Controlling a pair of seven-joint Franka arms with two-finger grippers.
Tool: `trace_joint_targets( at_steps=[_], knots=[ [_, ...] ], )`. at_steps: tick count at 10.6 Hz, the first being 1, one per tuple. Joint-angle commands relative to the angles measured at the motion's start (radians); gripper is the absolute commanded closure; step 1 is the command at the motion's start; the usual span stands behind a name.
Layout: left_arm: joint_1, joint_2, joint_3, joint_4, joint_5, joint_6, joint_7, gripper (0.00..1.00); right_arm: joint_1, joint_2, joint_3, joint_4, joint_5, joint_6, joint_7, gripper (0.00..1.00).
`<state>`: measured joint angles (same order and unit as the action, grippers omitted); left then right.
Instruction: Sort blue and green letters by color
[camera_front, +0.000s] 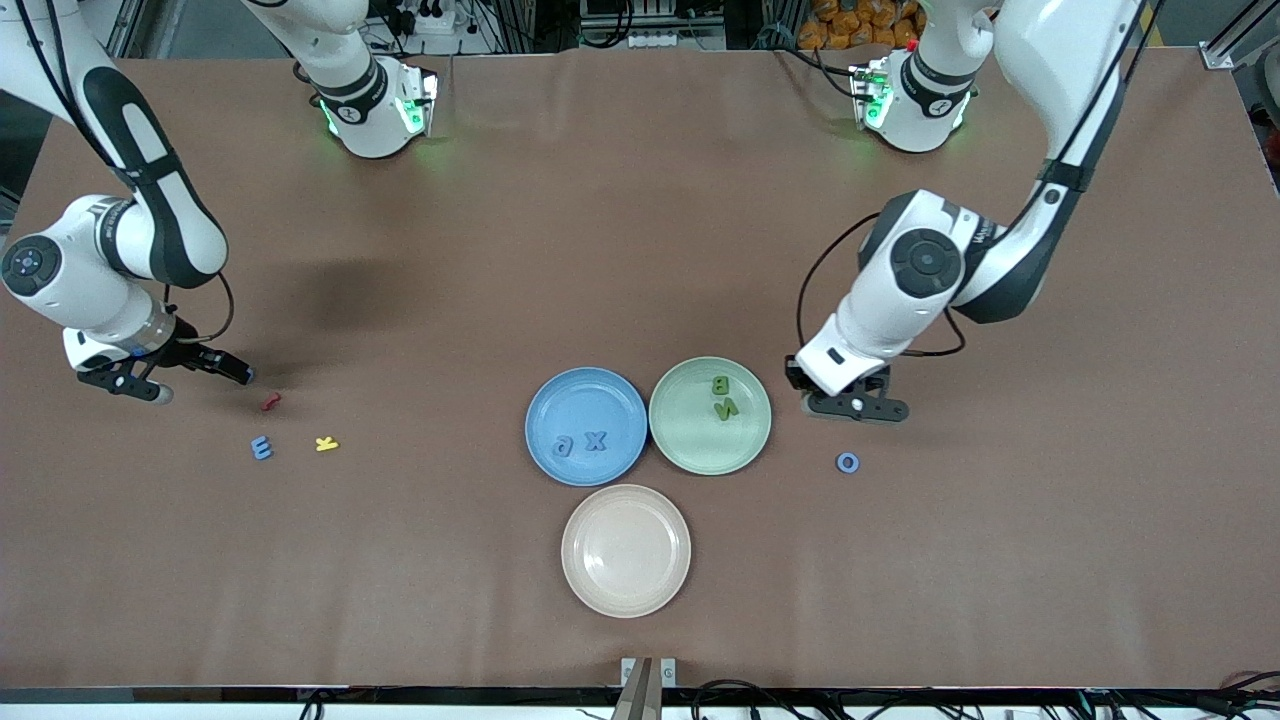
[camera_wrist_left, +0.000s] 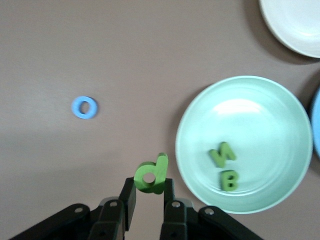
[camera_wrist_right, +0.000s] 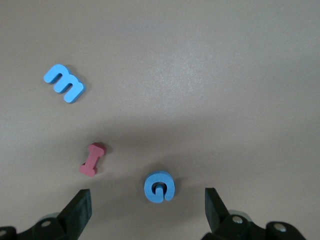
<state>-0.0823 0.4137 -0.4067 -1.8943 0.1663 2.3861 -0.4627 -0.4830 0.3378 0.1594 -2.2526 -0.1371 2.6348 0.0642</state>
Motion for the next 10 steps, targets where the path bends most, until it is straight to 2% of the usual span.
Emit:
trace_joint_targets(
  at_steps=[1,4,7,8,9,10],
  knots=[
    [-0.08,0.085,0.009,0.07,-0.019,-0.016,-0.112,1.0,-0.022,0.049,0.012,-0.007,0.002,0.054,-0.003,0.0],
    [-0.137,0.152,0.028,0.116,-0.01,-0.015,-0.172,1.0,-0.028,0.076,0.008,-0.016,-0.001,0.099,-0.009,0.0],
    [-0.211,0.212,0.077,0.165,-0.01,-0.01,-0.229,1.0,-0.038,0.078,0.008,-0.038,-0.006,0.106,-0.009,0.0],
    [-0.212,0.229,0.077,0.193,-0.01,-0.01,-0.249,0.9,-0.04,0.078,0.006,-0.045,-0.009,0.111,-0.011,0.0],
    [-0.212,0.225,0.077,0.202,-0.01,-0.01,-0.251,0.01,-0.04,0.076,0.003,-0.053,-0.012,0.111,-0.012,0.02],
    [-0.209,0.2,0.086,0.213,-0.008,-0.018,-0.246,0.0,-0.042,0.076,0.0,-0.055,-0.012,0.113,-0.026,0.06]
  ],
)
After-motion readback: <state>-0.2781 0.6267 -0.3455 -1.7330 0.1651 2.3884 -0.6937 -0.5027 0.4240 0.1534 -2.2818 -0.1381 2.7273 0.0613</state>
